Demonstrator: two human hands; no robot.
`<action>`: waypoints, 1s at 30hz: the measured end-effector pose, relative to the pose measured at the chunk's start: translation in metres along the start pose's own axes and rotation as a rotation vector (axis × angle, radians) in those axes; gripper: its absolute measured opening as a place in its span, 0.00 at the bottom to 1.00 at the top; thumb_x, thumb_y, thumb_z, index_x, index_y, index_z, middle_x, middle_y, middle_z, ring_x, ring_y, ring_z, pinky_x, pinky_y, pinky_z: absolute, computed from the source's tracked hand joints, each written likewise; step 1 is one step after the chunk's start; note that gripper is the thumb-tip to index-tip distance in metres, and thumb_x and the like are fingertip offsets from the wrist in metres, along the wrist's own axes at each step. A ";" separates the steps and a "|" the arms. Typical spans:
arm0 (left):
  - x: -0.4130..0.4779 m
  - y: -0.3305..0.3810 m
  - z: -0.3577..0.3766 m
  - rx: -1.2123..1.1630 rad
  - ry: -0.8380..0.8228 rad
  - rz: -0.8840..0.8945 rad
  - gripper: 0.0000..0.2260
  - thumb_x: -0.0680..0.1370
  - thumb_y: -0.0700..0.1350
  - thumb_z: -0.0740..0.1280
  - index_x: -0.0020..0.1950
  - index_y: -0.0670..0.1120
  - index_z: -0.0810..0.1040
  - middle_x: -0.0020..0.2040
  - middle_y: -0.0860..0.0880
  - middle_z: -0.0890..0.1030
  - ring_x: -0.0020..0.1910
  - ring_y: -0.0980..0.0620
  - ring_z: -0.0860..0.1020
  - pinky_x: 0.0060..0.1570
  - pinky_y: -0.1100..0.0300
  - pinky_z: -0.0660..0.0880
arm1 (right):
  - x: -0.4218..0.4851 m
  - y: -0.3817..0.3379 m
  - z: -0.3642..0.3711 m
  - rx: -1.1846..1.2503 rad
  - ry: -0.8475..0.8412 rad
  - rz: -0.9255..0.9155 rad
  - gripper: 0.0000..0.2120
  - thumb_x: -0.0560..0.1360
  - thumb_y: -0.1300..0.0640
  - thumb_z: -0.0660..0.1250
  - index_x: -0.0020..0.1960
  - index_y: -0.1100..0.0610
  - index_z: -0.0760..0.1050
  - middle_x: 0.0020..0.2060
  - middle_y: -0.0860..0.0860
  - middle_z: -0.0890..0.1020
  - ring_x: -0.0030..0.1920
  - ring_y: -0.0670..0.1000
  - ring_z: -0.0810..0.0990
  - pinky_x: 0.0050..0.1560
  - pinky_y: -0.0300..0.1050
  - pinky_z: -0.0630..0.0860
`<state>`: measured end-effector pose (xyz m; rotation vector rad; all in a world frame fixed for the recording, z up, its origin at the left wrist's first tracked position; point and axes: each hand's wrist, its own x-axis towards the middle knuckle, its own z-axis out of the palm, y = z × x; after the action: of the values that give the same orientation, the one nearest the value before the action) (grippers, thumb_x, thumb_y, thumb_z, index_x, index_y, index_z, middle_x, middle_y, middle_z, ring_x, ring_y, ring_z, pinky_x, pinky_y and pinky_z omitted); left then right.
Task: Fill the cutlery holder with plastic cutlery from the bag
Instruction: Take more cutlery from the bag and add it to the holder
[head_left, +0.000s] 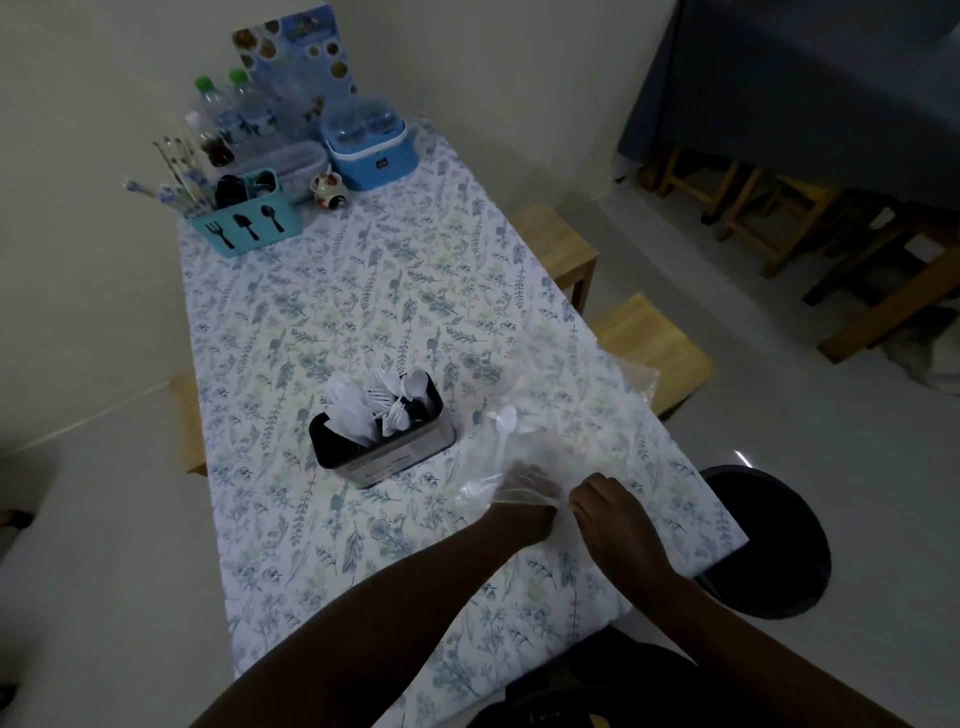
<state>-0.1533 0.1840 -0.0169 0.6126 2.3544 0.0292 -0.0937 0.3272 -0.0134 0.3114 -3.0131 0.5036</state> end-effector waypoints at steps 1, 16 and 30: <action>-0.004 0.002 -0.002 0.020 0.008 -0.010 0.16 0.82 0.45 0.55 0.65 0.41 0.75 0.65 0.39 0.75 0.66 0.40 0.72 0.66 0.48 0.66 | 0.001 0.002 0.004 -0.028 -0.029 -0.008 0.08 0.76 0.60 0.56 0.40 0.52 0.70 0.37 0.48 0.74 0.37 0.47 0.72 0.38 0.40 0.72; -0.022 0.008 0.011 -0.132 0.188 0.066 0.10 0.79 0.41 0.61 0.55 0.38 0.78 0.55 0.40 0.81 0.55 0.41 0.78 0.53 0.55 0.72 | 0.011 0.009 0.004 -0.125 -0.113 -0.033 0.13 0.77 0.60 0.50 0.42 0.53 0.71 0.39 0.48 0.74 0.39 0.48 0.72 0.40 0.41 0.72; -0.042 -0.008 0.021 0.000 0.426 0.257 0.05 0.76 0.41 0.60 0.44 0.44 0.75 0.41 0.44 0.81 0.40 0.42 0.80 0.40 0.55 0.75 | 0.012 0.010 -0.004 -0.110 -0.152 -0.149 0.14 0.72 0.64 0.51 0.37 0.54 0.73 0.35 0.48 0.75 0.37 0.47 0.73 0.38 0.39 0.73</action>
<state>-0.1159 0.1558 -0.0082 0.9863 2.6603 0.3016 -0.1068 0.3357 -0.0112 0.5862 -3.1143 0.3145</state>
